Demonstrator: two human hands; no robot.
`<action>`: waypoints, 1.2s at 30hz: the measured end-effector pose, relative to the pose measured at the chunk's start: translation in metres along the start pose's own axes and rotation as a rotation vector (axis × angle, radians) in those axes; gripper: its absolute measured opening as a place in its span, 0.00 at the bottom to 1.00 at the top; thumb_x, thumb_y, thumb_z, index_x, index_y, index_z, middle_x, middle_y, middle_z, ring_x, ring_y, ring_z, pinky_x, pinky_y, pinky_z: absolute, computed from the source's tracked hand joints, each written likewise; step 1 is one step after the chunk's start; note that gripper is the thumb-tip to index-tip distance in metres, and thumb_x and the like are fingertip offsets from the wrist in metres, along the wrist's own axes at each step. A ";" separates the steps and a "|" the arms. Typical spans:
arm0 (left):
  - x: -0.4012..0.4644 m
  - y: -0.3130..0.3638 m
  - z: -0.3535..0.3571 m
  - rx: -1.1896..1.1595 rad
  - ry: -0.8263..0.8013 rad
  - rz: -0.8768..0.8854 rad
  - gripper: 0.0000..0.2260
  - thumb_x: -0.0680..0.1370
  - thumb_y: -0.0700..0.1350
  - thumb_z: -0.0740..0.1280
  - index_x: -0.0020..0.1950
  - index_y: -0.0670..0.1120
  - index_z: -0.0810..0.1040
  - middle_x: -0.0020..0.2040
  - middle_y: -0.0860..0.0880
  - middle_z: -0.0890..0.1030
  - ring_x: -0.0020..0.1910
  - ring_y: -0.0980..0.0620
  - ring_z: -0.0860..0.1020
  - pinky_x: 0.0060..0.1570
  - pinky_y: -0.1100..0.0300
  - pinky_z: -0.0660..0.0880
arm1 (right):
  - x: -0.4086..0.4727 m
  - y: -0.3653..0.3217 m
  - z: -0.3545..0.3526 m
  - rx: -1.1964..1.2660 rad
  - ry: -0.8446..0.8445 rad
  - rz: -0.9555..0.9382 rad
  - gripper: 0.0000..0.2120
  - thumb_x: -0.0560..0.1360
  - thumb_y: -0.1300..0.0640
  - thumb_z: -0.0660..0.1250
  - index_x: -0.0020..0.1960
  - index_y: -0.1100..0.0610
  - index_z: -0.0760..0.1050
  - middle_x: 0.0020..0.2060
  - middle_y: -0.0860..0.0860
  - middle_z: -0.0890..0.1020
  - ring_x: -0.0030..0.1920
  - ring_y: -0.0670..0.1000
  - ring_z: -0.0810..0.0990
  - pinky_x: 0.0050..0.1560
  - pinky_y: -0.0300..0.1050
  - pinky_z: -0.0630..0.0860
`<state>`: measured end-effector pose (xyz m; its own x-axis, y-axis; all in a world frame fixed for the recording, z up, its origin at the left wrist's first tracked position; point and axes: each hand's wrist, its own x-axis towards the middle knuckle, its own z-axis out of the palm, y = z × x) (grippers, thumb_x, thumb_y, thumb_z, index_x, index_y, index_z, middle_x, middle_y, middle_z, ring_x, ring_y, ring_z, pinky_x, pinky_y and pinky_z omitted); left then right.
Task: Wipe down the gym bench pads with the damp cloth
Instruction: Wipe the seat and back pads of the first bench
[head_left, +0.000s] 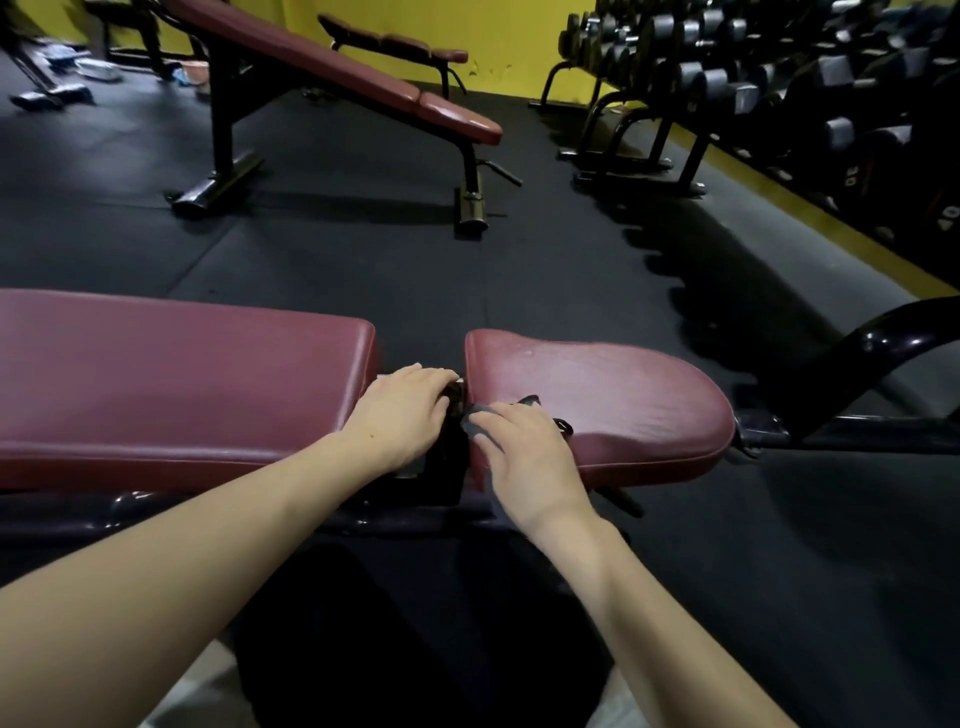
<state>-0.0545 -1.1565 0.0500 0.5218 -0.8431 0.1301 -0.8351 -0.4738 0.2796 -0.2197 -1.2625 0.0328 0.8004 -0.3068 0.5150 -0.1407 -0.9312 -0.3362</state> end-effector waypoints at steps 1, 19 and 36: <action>-0.001 -0.004 -0.002 0.036 0.008 0.000 0.17 0.84 0.46 0.59 0.72 0.50 0.73 0.68 0.51 0.79 0.71 0.45 0.72 0.70 0.47 0.69 | 0.003 0.001 0.002 0.006 0.009 -0.002 0.10 0.79 0.57 0.64 0.56 0.55 0.83 0.51 0.48 0.85 0.51 0.53 0.80 0.57 0.52 0.77; 0.004 -0.023 0.000 0.178 0.001 -0.038 0.20 0.85 0.50 0.57 0.77 0.52 0.68 0.77 0.51 0.70 0.79 0.47 0.63 0.78 0.50 0.60 | 0.172 0.046 0.034 0.004 -0.316 0.405 0.14 0.83 0.54 0.59 0.59 0.47 0.82 0.56 0.54 0.83 0.57 0.59 0.79 0.52 0.47 0.73; 0.057 0.070 0.015 0.196 -0.214 0.045 0.24 0.85 0.61 0.48 0.81 0.59 0.59 0.84 0.54 0.56 0.82 0.52 0.56 0.77 0.47 0.56 | 0.079 0.226 -0.090 -0.076 -0.093 0.801 0.09 0.82 0.54 0.63 0.53 0.51 0.83 0.50 0.57 0.85 0.54 0.61 0.81 0.56 0.50 0.78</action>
<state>-0.0857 -1.2418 0.0623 0.4522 -0.8891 -0.0707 -0.8852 -0.4571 0.0866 -0.2404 -1.5149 0.0686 0.4847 -0.8718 0.0716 -0.7282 -0.4475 -0.5192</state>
